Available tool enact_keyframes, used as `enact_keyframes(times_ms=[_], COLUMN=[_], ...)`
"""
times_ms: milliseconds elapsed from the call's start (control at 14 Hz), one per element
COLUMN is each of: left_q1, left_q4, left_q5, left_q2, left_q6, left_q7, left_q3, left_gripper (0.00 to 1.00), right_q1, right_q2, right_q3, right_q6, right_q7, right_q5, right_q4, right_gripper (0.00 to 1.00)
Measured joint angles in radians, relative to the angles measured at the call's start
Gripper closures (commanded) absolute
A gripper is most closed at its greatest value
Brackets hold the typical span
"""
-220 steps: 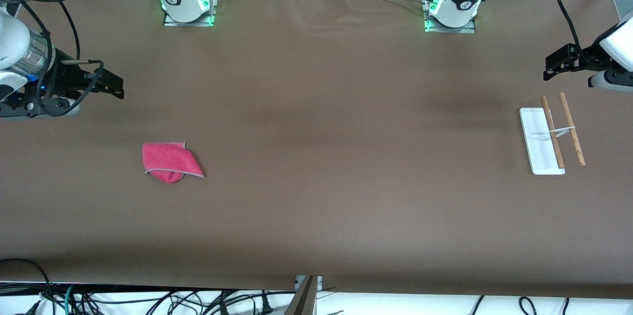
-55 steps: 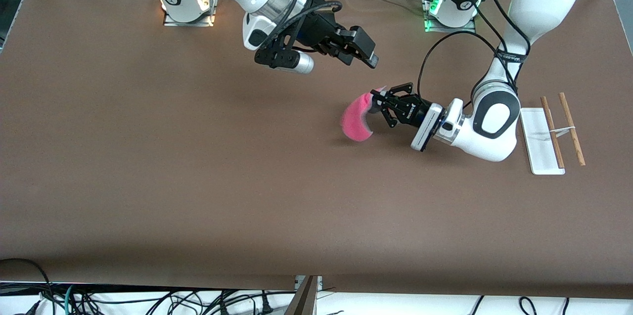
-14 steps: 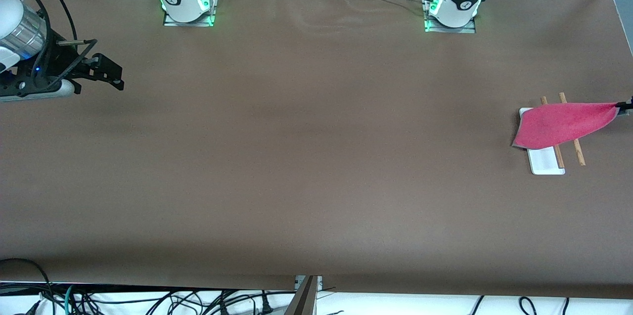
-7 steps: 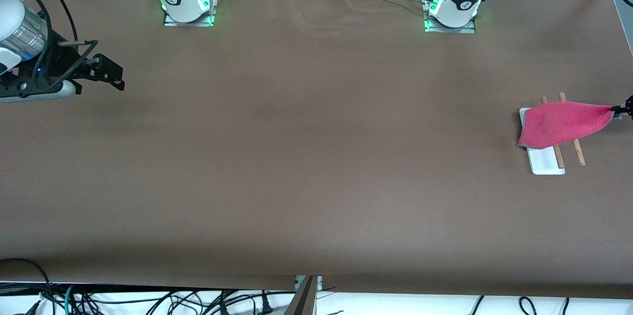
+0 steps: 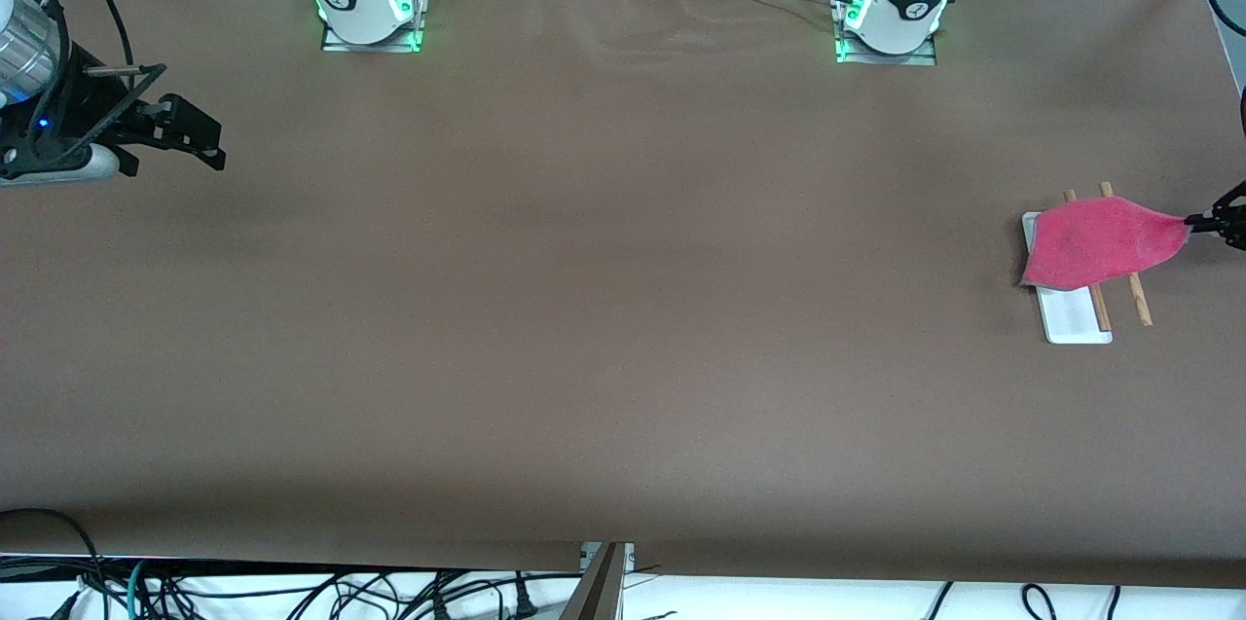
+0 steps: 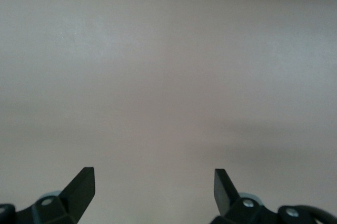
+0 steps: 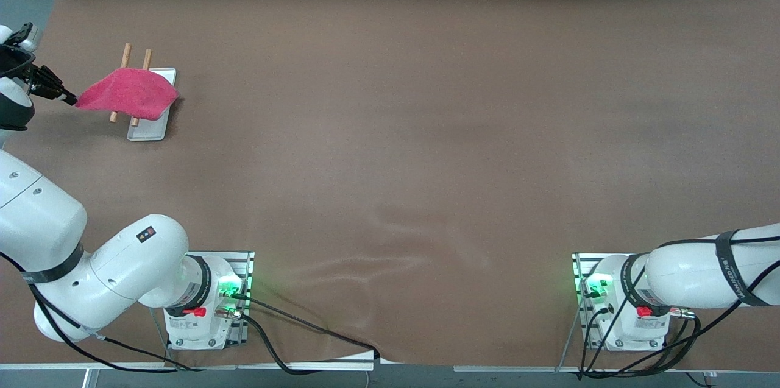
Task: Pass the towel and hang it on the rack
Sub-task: 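Drape the towel over the wooden rack with the left gripper, then open the left gripper to release the towel on the rack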
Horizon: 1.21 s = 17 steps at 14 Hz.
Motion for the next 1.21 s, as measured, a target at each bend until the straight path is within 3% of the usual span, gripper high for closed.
enact_keyframes(times_ms=[357,643,929,1214], left_q1=[0.002,-0.038,-0.192,-0.346], left_q4=[0.03,0.049,0.052,0.051], left_q5=[0.0,0.056,0.108,0.113], left_q2=[-0.008,-0.097,-0.241,-0.316], left_q6=[0.001,-0.008,-0.13,-0.222], left_q7=[0.0,-0.01,-0.187,-0.432], left_q3=[-0.008,-0.022,-0.029,-0.034], left_gripper=[0.0,0.0,0.0,0.0], right_q1=[0.0,-0.001,-0.001,-0.001], right_q2=[0.001,0.001,0.001,0.001], right_q3=[0.0,0.0,0.0,0.001], right_q6=[-0.003,-0.003,-0.004,-0.004], right_q7=[0.0,0.0,0.0,0.0], right_q5=[-0.014,-0.027,-0.028,-0.028], right_q4=[0.0,0.0,0.0,0.0], right_gripper=[0.0,0.0,0.0,0.0])
